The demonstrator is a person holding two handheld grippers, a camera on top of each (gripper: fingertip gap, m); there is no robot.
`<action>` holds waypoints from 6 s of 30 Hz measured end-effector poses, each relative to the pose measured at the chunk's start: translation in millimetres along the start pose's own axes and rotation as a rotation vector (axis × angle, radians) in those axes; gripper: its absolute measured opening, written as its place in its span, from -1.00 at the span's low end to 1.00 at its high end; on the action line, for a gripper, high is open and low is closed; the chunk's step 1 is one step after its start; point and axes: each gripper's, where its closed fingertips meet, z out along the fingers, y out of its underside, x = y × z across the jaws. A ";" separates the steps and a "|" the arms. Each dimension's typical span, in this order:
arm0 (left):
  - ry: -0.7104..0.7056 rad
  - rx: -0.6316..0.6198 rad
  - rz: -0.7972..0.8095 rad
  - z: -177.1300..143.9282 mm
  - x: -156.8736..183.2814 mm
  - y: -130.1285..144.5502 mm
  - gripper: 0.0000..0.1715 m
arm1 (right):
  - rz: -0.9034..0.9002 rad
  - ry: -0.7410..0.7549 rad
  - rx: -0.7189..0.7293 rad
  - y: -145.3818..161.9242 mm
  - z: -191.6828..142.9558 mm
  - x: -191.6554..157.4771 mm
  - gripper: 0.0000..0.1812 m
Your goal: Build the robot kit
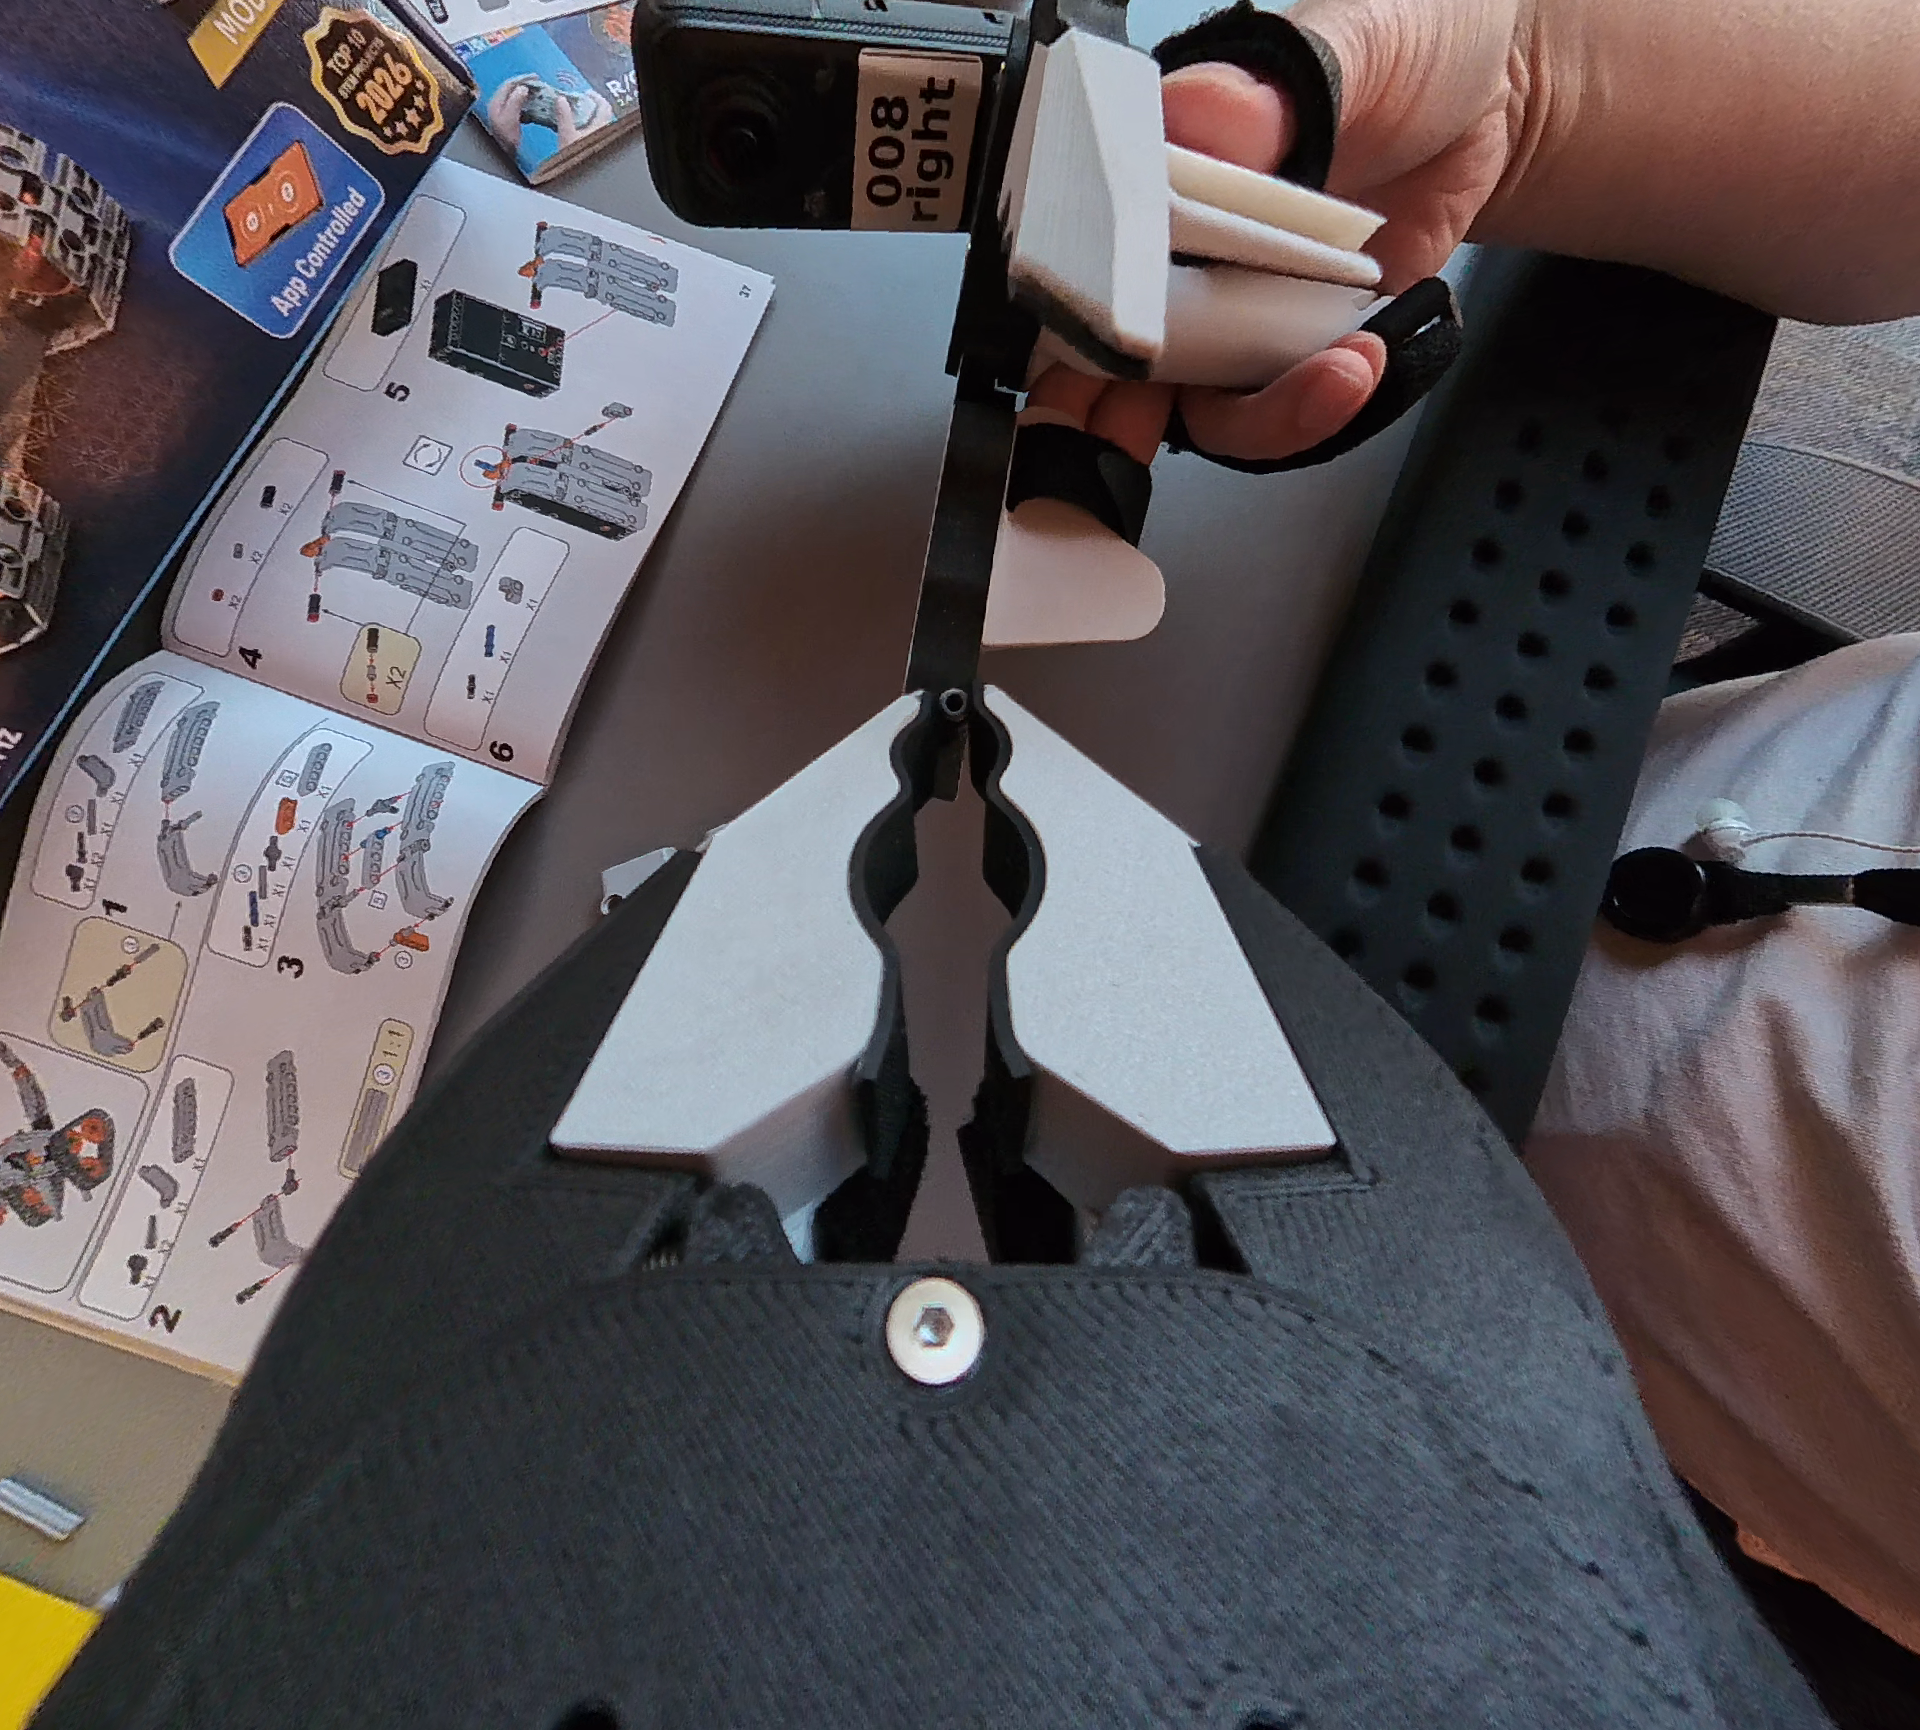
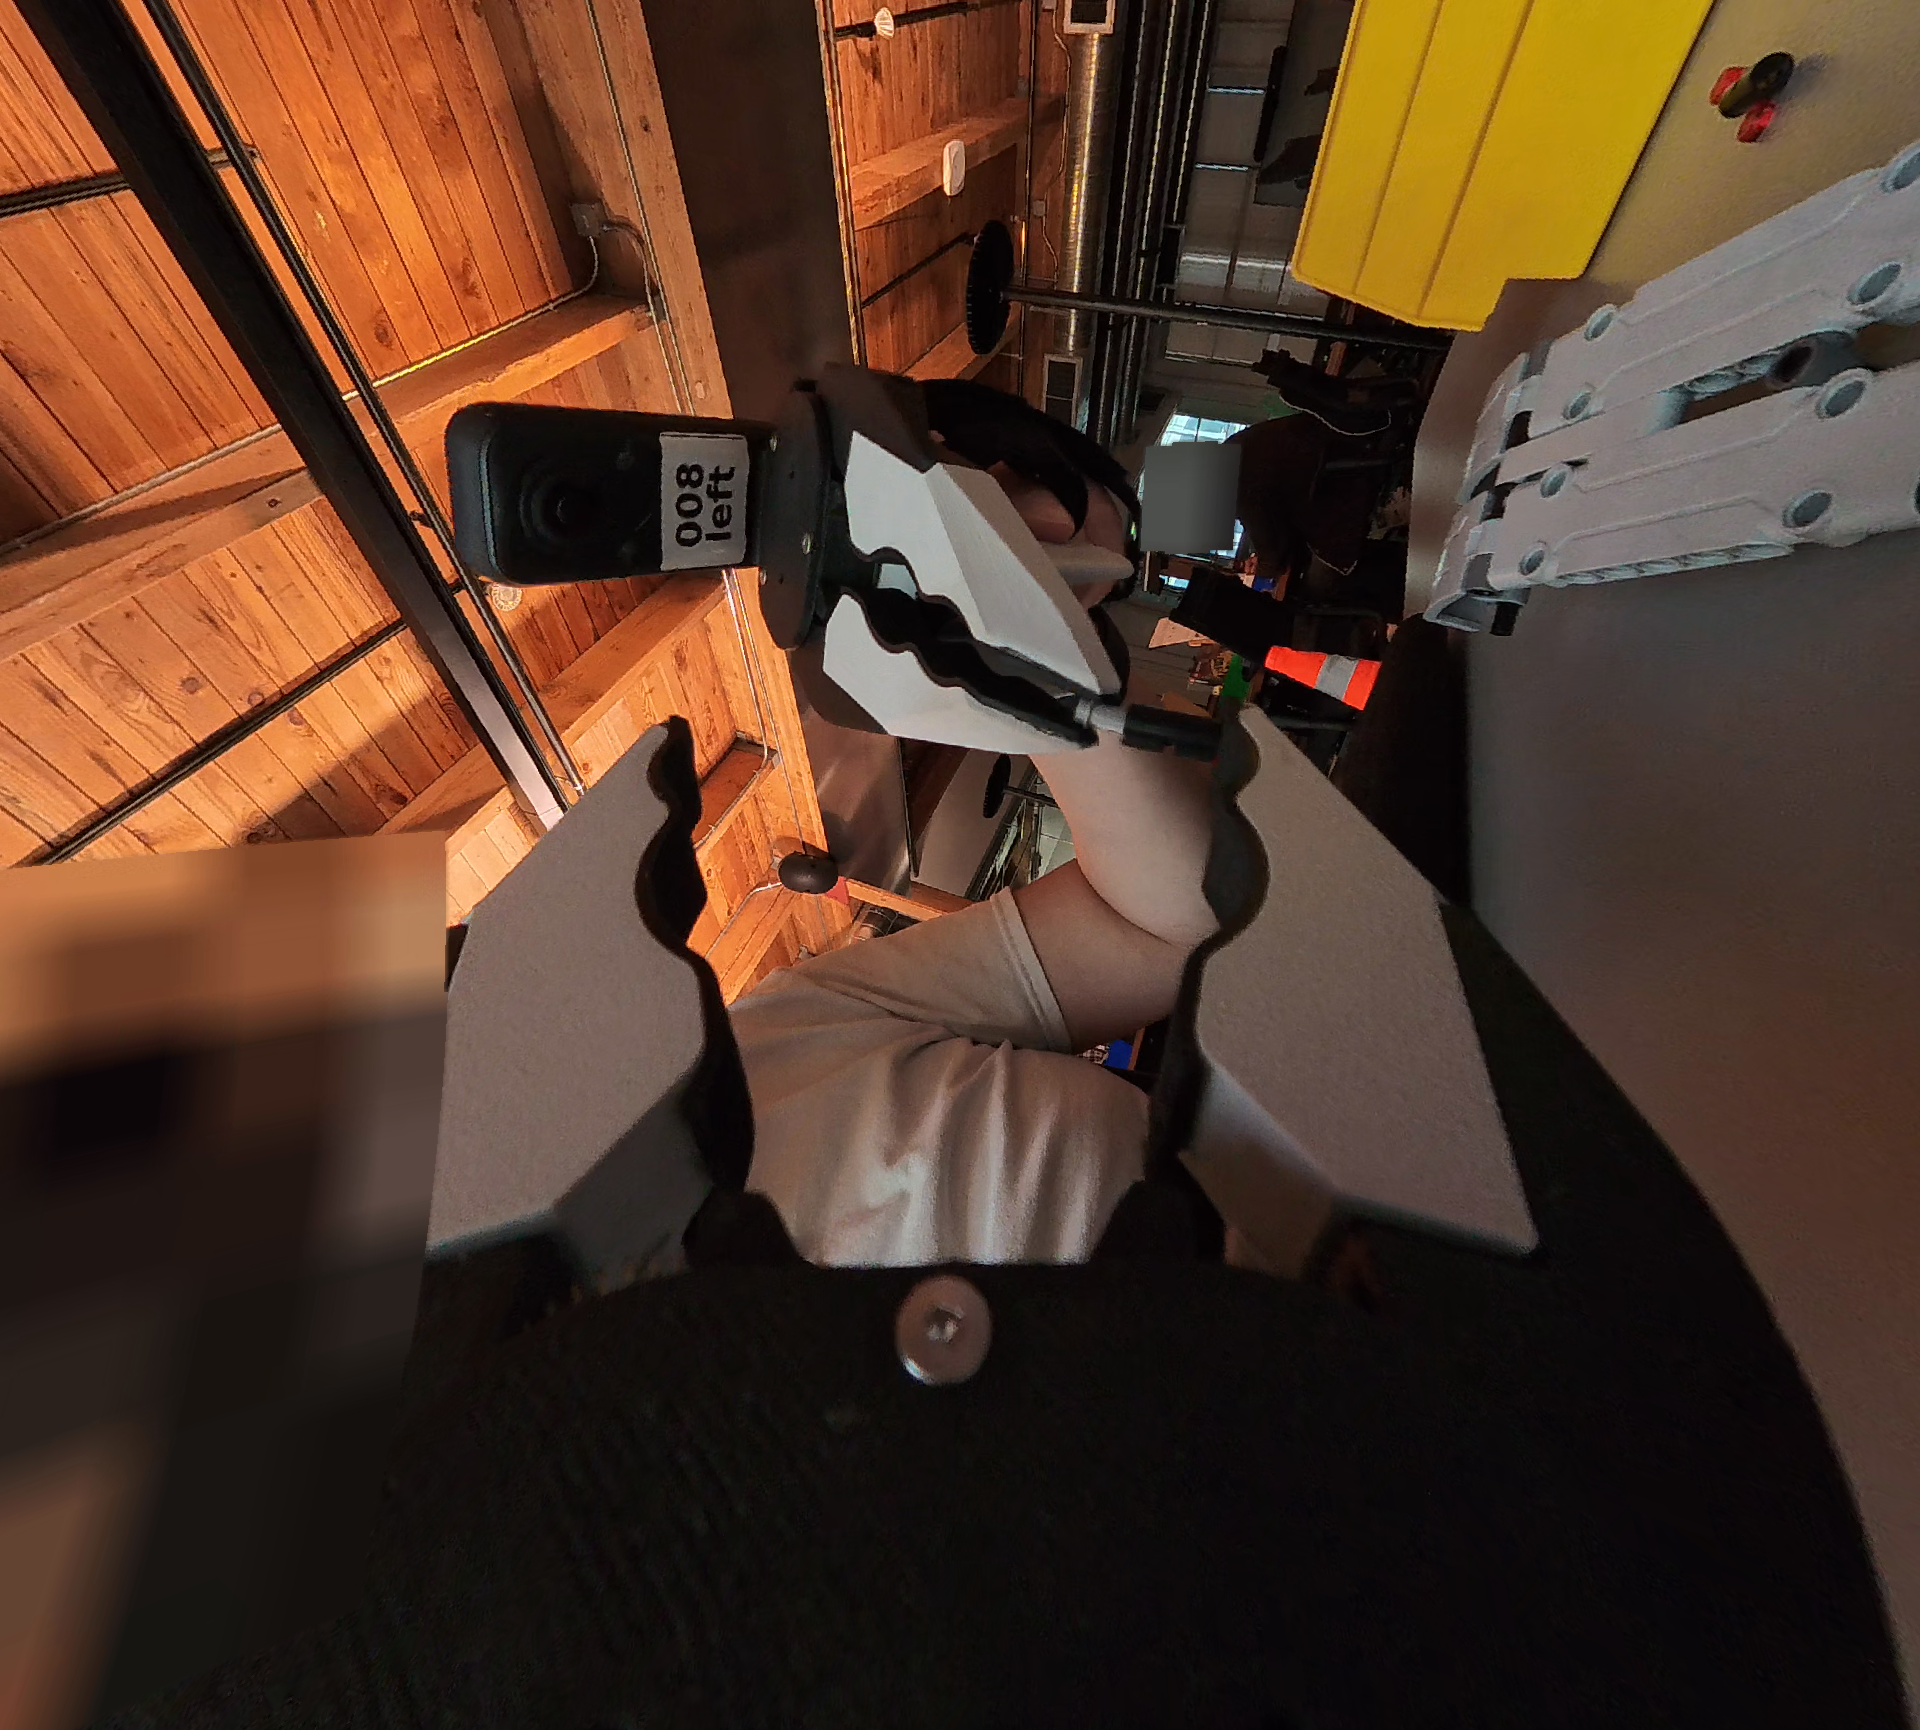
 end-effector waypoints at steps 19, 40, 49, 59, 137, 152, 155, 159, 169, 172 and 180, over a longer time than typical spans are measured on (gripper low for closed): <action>-0.096 -0.111 0.207 -3.9 3.1 -1.5 -0.96 | 0.017 0.017 -0.073 11.7 4.0 11.7 -0.31; -0.088 -0.245 0.248 -7.2 9.9 16.5 -0.96 | -0.071 0.139 -0.109 15.7 3.8 27.1 -0.43; -0.065 -0.344 0.280 -5.9 10.6 24.5 -0.96 | -0.121 0.202 -0.130 17.4 2.7 33.4 -0.43; -0.056 -0.426 0.314 -0.8 7.3 30.9 -0.96 | -0.165 0.232 -0.127 14.7 -0.7 33.0 -0.55; -0.086 0.522 0.390 -65.1 64.2 -18.7 -0.96 | -1.772 0.404 -0.340 56.8 30.4 -26.4 -0.95; -0.122 0.541 0.403 -70.7 65.1 -21.5 -0.96 | -1.806 0.375 -0.290 57.9 31.4 -37.2 -0.94; -0.121 0.549 0.400 -71.4 65.1 -22.6 -0.96 | -1.810 0.379 -0.291 58.2 31.9 -37.0 -0.95; -0.119 0.550 0.402 -70.8 65.5 -23.2 -0.96 | -1.808 0.385 -0.296 58.1 31.6 -36.1 -0.96; -0.073 0.539 0.416 -70.8 69.7 -21.8 -0.96 | -1.792 0.371 -0.328 62.1 31.9 -33.9 -0.96; -0.067 0.527 0.431 -70.6 70.7 -21.4 -0.94 | -1.787 0.360 -0.327 62.9 32.3 -34.2 -0.96; -0.065 0.527 0.439 -70.4 70.3 -22.2 -0.94 | -1.773 0.348 -0.324 63.0 32.4 -34.6 -0.96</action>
